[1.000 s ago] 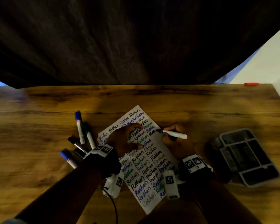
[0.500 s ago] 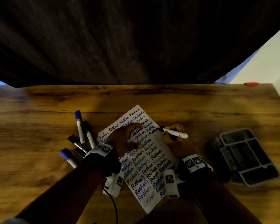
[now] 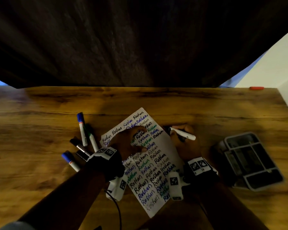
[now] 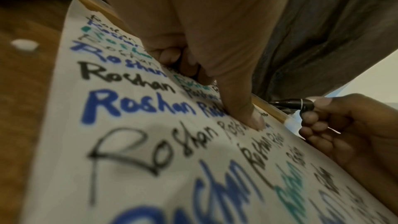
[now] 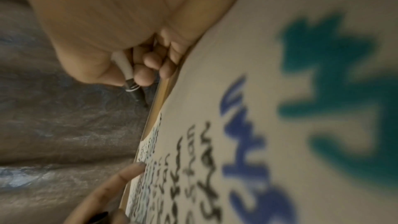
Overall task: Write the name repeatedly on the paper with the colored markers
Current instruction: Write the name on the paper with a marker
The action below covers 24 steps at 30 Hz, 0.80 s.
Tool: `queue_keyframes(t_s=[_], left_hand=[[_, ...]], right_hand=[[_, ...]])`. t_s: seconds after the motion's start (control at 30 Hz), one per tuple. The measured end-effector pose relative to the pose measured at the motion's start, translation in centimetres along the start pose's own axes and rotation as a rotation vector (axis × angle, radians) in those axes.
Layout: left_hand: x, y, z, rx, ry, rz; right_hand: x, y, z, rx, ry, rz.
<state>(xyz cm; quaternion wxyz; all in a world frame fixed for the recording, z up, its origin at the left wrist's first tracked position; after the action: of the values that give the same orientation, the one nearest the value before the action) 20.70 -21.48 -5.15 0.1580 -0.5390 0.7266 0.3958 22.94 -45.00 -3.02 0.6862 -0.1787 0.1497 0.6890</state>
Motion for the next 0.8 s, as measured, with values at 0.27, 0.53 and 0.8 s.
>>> queue_keyframes(t_s=[0.27, 0.53, 0.8], left_hand=[[-0.7, 0.8, -1.2, -0.069, 0.025, 0.017], [-1.9, 2.8, -3.9, 0.069, 0.245, -0.146], [-1.4, 5.8, -6.7, 0.256, 0.300, -0.223]], right_hand=[[-1.1, -1.0, 0.7, -0.071, -0.213, 0.044], [-4.7, 1.2, 7.1, -0.174, -0.155, 0.187], [-4.4, 3.7, 11.5, -0.339, -0.189, 0.225]])
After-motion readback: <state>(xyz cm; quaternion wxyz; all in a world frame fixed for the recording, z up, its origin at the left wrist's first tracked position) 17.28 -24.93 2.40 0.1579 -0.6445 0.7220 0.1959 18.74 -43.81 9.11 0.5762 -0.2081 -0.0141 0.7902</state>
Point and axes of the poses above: each hand's wrist, its own y-axis away from the middle knuckle, its own x-axis out of the palm, z = x × y, the point moved 2 cm from there along -y, towards the middle knuckle, and after that the axes turned 5 degrees about -x, right-handed, at the moved point
